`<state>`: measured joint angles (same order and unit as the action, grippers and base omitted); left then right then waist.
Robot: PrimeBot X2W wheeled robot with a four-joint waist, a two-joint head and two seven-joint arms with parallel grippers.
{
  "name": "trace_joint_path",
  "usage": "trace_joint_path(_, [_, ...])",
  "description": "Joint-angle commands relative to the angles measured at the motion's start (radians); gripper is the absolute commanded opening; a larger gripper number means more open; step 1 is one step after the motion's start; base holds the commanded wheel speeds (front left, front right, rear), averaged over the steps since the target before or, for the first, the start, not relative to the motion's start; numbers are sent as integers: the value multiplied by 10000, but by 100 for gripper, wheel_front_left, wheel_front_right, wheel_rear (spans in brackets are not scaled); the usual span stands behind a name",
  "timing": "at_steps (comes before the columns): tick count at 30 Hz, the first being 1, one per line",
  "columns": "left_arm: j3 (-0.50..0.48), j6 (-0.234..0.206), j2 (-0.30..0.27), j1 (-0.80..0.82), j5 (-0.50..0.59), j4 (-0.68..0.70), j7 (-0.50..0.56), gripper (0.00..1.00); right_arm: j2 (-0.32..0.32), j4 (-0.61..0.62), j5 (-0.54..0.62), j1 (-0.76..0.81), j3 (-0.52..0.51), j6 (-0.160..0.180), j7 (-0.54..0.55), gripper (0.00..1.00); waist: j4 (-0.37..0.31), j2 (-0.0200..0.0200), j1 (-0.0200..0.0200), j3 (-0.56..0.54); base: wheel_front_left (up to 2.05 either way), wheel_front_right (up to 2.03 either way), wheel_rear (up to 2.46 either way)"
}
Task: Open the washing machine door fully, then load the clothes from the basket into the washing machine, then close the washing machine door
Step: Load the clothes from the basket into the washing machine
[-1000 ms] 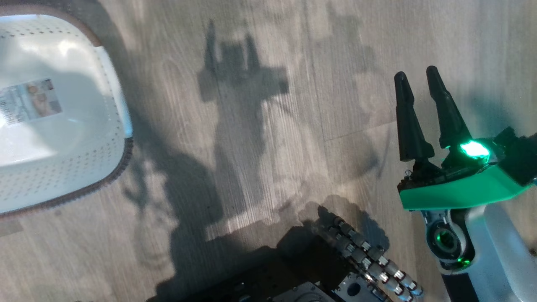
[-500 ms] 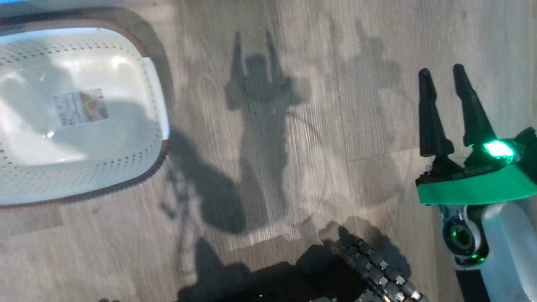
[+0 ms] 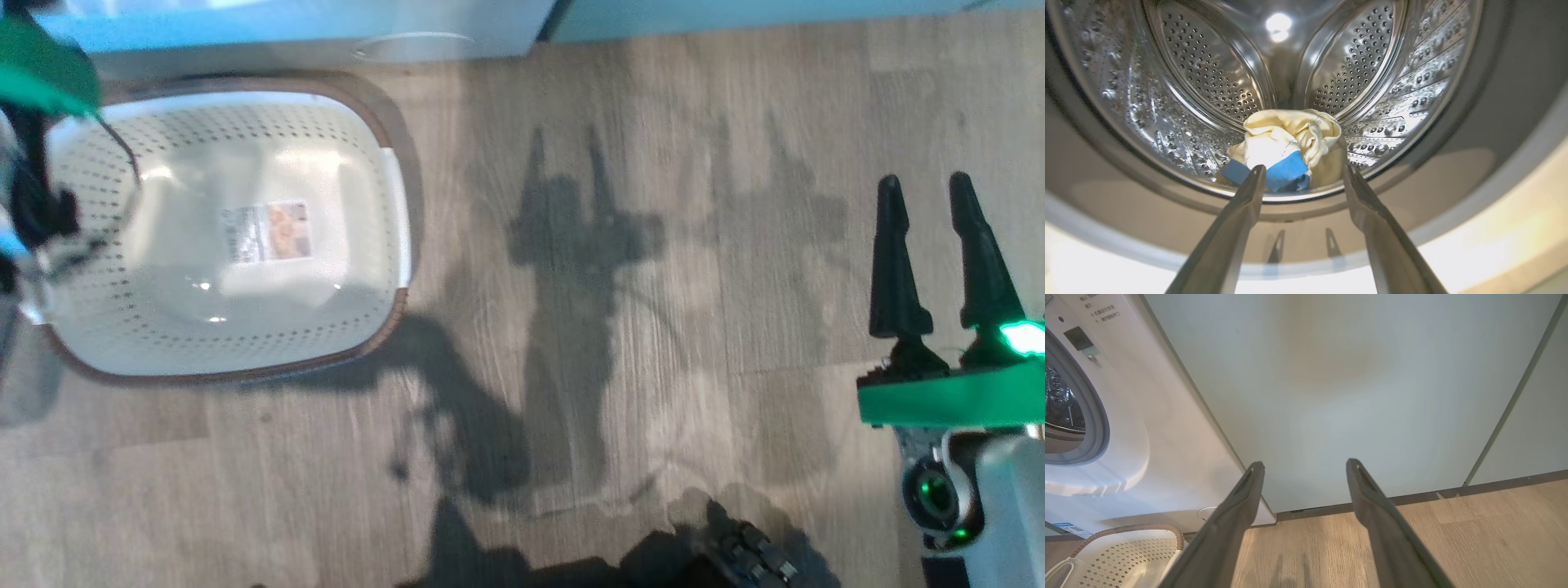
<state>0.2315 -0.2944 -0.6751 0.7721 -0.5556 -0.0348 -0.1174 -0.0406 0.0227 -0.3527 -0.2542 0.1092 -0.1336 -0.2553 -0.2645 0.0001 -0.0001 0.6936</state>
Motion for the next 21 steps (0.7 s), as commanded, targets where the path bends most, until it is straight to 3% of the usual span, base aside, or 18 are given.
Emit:
trace_joint_path(1, [-457, -168, -328, -412, 3, 619, -210, 100, -96, 330, 158, 368, 26, 29, -65, 100, 359, -1, 1, -390, 0, 0, 0])
trace_joint_path(6, [-268, -854, 141, -2283, 255, 1559, -803, 100, -96, 336, 555, 804, -447, 29, -65, 100, 940, -1, 1, -1049, 0, 0, 0])
trace_joint_path(13, [37, -1409, 909, -4022, 418, 2258, -1212, 100, -96, 321, 1082, 1292, -693, 29, -65, 100, 1498, -1, 1, -1951, 0, 0, 0])
trace_joint_path(21, [249, -1670, 1690, -5693, 419, 2623, -1388, 100, -96, 197, 1554, 1936, -785, 29, -65, 100, 1979, -1, 1, -3159, 0, 0, 0])
